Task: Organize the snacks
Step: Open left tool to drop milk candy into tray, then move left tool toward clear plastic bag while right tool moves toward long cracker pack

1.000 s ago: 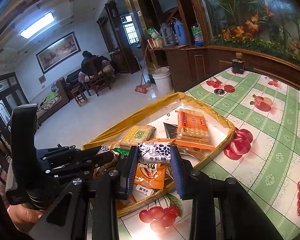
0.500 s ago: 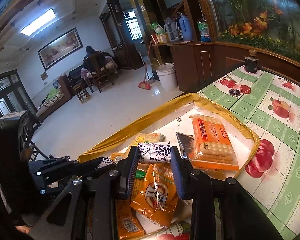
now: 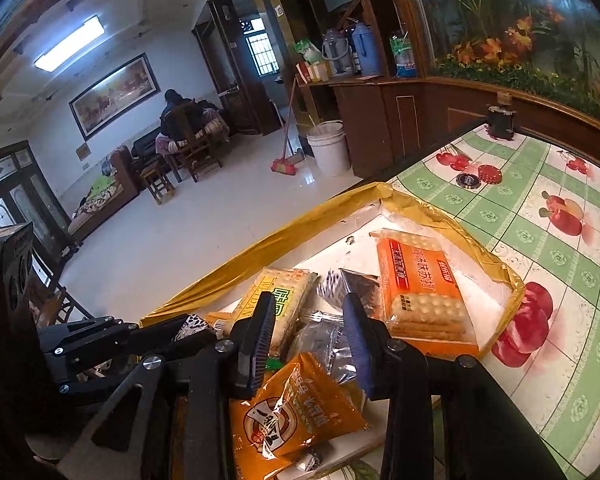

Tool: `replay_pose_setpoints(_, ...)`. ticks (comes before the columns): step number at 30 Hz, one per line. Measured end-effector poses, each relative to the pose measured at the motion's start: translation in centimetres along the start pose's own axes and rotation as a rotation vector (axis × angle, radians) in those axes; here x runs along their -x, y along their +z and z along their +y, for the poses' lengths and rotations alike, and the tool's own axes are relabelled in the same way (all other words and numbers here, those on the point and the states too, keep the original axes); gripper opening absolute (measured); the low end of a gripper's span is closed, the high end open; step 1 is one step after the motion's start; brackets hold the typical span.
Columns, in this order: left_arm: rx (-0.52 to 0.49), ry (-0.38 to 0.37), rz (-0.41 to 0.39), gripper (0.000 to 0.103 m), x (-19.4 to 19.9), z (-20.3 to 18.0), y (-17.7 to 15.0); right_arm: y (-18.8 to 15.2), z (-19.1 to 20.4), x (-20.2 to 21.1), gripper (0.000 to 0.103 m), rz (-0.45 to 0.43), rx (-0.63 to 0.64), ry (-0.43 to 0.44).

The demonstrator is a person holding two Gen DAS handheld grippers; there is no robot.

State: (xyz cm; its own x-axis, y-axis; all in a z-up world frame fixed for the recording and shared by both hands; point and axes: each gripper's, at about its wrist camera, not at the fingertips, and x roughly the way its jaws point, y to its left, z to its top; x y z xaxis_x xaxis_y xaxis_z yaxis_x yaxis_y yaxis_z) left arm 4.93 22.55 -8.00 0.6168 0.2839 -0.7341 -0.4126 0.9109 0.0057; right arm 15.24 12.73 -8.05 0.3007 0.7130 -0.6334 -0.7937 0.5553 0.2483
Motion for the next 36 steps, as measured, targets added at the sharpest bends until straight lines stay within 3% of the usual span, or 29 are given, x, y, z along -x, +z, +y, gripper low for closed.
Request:
replay_pose_setpoints(1, -0.001, 0.01, -0.012, 0.059, 0.3, -0.1, 0.0, 0.0, -0.1, 0.4, 0.042, -0.006, -0.002, -0.003)
replay_pose_setpoints(2, -0.001, 0.019, -0.027, 0.065, 0.6, -0.1, 0.0, -0.1, -0.2, 0.8, 0.042, -0.011, -0.004, -0.006)
replay_pose_setpoints(12, -0.003, -0.005, -0.038, 0.065, 1.9, -1.5, 0.1, -2.1, -2.4, 6.2, 0.047, -0.054, -0.05, -0.064)
replay_pose_setpoints(25, -0.077, -0.072, -0.035, 0.065, 3.4, -6.9, -0.6, -7.8, -8.4, 14.9, 0.054, -0.107, -0.193, -0.177)
replay_pose_setpoints(29, -0.094, -0.084, -0.048, 0.077, 4.2, -8.2, -0.7, -9.3, -9.7, 17.1, 0.056, -0.116, -0.217, -0.21)
replay_pose_setpoints(36, -0.135, -0.114, -0.046, 0.077, 4.7, -10.9, -1.0, -11.5, -11.4, 20.8, 0.06, -0.136, -0.245, -0.271)
